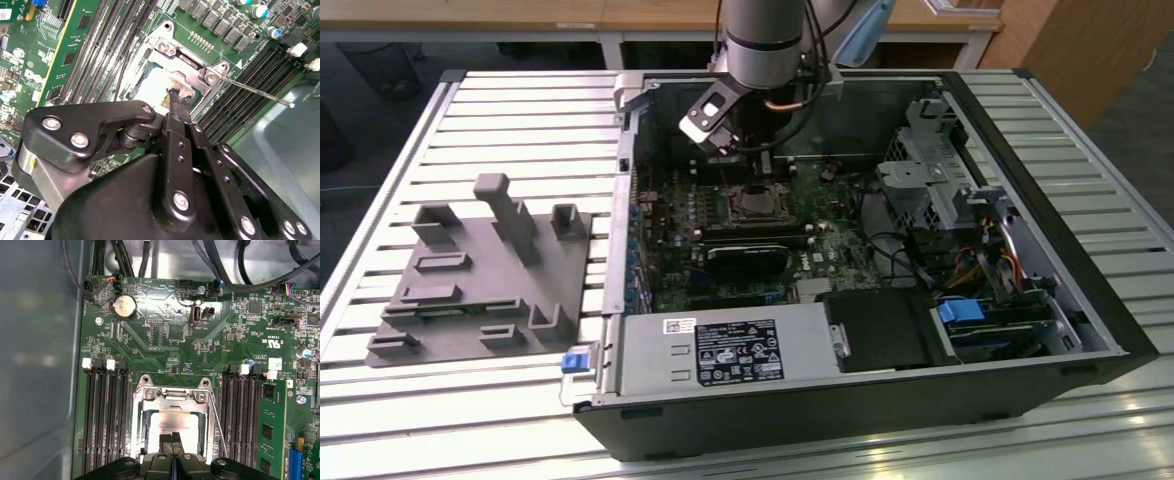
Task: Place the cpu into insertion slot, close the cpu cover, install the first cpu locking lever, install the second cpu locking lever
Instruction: 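Install the first cpu locking lever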
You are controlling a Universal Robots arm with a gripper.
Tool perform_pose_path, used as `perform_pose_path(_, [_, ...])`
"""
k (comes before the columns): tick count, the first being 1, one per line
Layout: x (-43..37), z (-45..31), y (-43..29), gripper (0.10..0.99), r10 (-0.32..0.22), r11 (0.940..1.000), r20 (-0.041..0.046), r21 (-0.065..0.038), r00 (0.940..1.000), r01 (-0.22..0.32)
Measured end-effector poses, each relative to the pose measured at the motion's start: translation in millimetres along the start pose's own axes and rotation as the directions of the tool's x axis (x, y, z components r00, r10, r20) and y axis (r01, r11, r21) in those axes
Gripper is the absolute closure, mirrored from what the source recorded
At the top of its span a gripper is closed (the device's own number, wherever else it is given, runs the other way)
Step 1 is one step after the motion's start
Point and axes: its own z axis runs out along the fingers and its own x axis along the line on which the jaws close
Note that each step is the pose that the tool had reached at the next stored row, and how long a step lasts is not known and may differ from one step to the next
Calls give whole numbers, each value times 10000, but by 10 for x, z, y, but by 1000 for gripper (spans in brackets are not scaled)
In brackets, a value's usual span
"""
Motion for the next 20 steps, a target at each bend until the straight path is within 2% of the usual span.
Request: perform_pose_path(20, [-1,-74,2,980,0,10000,1,1,10000,0])
